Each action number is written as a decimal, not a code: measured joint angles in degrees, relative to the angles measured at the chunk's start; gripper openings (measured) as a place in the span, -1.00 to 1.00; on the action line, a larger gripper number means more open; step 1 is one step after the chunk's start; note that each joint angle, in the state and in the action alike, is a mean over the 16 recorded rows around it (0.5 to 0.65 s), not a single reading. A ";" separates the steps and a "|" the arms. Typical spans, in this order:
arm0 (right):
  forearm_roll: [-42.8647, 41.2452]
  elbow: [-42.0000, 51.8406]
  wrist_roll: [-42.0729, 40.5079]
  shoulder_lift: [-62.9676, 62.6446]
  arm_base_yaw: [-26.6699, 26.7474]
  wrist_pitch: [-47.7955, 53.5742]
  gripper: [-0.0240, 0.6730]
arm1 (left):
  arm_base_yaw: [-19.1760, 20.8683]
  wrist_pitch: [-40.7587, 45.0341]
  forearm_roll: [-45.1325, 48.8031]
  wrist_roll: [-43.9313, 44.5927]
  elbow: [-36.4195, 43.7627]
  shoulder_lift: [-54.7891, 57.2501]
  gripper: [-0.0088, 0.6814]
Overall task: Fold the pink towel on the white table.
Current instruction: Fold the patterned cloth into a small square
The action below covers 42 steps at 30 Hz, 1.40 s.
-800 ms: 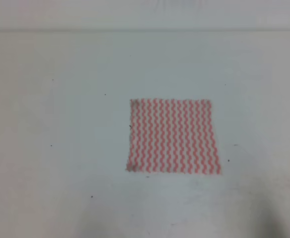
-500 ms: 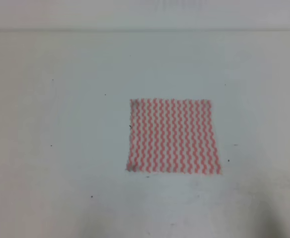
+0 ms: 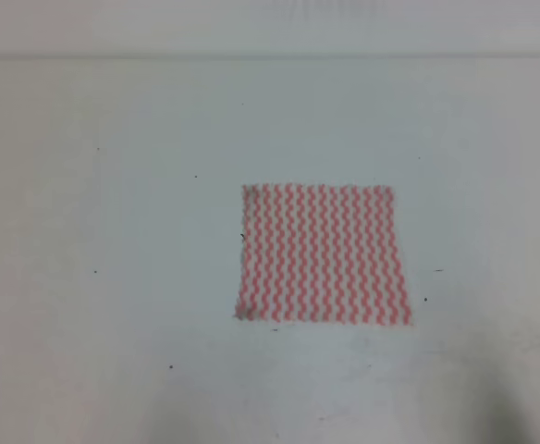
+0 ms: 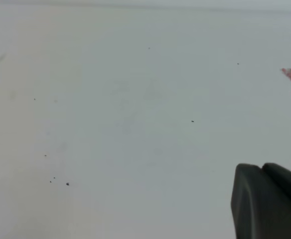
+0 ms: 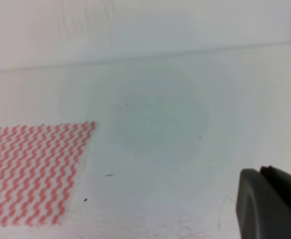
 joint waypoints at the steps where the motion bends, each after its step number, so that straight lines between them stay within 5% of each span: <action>1: 0.00 -0.08 0.01 0.10 -0.01 0.04 -0.98 | 0.00 0.00 0.00 0.00 0.00 0.00 -0.98; 22: 0.01 -0.51 0.03 0.56 -0.04 1.01 -0.98 | 0.00 -0.59 -0.45 -0.03 -0.08 0.10 -0.98; 32: 0.78 -0.17 0.07 0.15 -0.01 -0.66 -0.98 | 0.00 -8.89 -9.21 -0.98 0.17 -0.10 -0.98; 37: 6.95 -0.25 0.15 0.15 -0.01 -2.21 -0.98 | 0.00 -15.36 -20.04 -4.37 0.08 0.00 -0.98; 42: 21.55 -0.68 0.25 0.56 -0.04 -3.29 -0.98 | 0.00 -21.86 -30.47 -8.14 0.00 0.10 -0.98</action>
